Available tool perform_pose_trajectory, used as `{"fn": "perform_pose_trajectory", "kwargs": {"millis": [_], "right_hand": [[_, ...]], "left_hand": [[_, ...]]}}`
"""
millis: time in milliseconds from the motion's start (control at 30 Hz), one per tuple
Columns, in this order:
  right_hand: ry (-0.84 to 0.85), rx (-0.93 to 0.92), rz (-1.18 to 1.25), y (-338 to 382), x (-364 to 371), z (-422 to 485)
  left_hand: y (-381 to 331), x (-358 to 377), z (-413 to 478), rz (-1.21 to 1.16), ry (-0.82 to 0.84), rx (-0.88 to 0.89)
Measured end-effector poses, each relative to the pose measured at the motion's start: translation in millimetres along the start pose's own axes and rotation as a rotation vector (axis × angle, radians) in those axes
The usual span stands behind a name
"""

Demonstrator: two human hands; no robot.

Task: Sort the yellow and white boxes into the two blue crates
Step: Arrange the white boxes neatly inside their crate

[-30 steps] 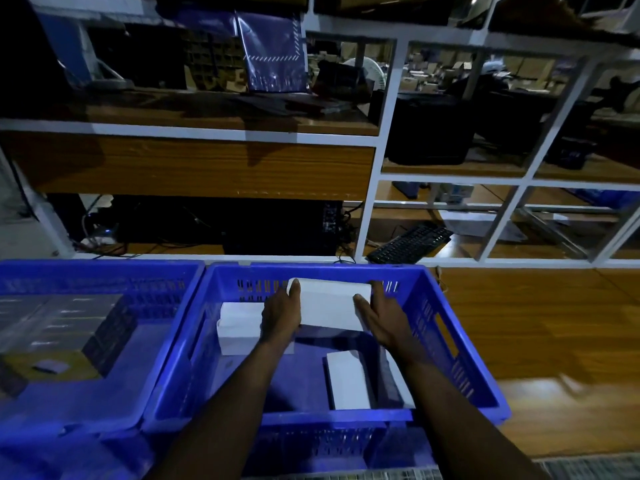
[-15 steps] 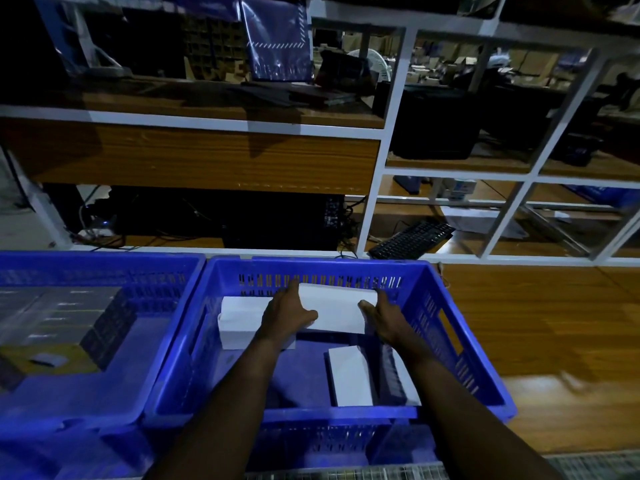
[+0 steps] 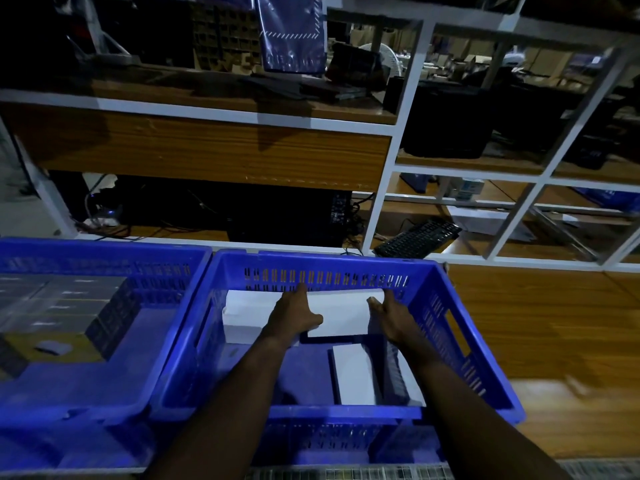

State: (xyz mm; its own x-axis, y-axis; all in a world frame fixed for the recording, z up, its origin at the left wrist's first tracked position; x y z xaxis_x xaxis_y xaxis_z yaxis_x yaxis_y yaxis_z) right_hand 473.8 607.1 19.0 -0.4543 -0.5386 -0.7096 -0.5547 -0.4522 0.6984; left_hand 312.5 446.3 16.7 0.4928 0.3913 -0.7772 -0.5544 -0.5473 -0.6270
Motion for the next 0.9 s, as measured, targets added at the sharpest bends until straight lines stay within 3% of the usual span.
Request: {"fn": "perform_pose_trajectory", "kwargs": {"millis": [333, 500, 667, 900], "right_hand": [[0.18, 0.171, -0.158, -6, 11, 14], [0.148, 0.287, -0.057, -7, 14, 11], [0.188, 0.344, -0.11, -5, 15, 11], [0.277, 0.332, -0.212, -6, 15, 9]], "left_hand": [[2, 5, -3, 0.046, 0.054, -0.011], [0, 6, -1, 0.033, 0.044, -0.059], [-1, 5, -4, 0.063, 0.066, -0.05], [-6, 14, -3, 0.142, 0.445, -0.047]]}}
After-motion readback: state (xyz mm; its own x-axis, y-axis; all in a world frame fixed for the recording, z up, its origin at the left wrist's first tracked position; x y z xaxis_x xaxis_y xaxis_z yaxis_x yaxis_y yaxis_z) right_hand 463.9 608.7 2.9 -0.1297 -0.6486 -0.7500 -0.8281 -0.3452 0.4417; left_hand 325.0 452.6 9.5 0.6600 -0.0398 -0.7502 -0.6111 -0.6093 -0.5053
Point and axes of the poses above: each hand's wrist, its own z-axis towards the middle knuckle, its own x-axis out of the palm, y = z × x, the point moved 1 cm from there along z, towards the middle knuckle, and after that the axes turned 7 degrees about x, right-handed, at the moved point
